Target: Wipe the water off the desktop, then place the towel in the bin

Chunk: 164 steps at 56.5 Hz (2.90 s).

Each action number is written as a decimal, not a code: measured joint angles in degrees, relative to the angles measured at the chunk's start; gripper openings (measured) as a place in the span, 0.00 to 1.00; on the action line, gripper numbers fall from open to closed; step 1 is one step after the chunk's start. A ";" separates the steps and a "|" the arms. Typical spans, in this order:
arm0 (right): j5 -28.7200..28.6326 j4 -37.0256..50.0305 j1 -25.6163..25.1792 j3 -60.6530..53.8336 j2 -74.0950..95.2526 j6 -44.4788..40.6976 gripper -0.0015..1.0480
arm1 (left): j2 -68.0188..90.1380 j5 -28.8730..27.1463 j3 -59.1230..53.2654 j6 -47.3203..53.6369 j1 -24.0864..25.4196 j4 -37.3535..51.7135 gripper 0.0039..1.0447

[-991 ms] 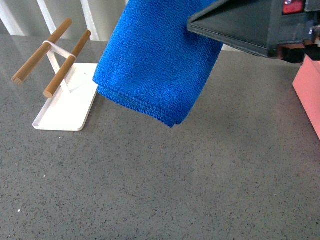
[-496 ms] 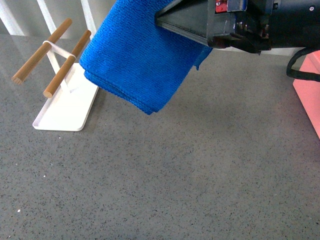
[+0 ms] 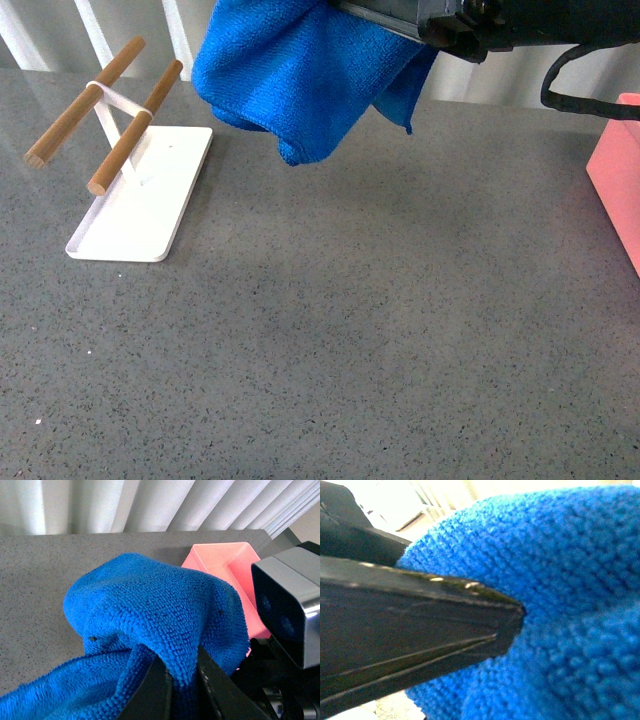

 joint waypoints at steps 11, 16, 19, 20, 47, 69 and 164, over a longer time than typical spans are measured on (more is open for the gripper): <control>1.07 -1.64 0.09 0.02 0.00 -0.26 0.05 | 0.00 0.04 -0.02 -0.02 0.00 0.00 0.52; 1.51 -1.95 0.07 0.02 0.00 -0.28 0.05 | 0.00 0.04 -0.02 -0.02 0.00 0.00 0.67; 1.79 -2.49 0.02 0.02 0.00 -0.55 0.05 | 0.00 0.07 -0.02 0.00 0.00 0.00 0.78; 1.90 -2.67 0.02 0.02 0.00 -0.63 0.05 | 0.00 0.04 -0.02 -0.02 0.00 0.00 0.81; 2.51 -5.53 -1.09 0.02 -0.44 -2.62 0.05 | -18.18 -33.90 -36.20 14.27 8.00 39.76 0.23; 3.41 -9.07 -2.54 0.02 -1.38 -5.42 0.05 | -32.63 -25.64 -52.43 15.04 15.91 40.81 0.03; 8.59 -15.98 0.24 0.87 -3.02 -10.69 0.05 | -77.66 -16.06 -64.00 15.08 25.53 9.27 0.03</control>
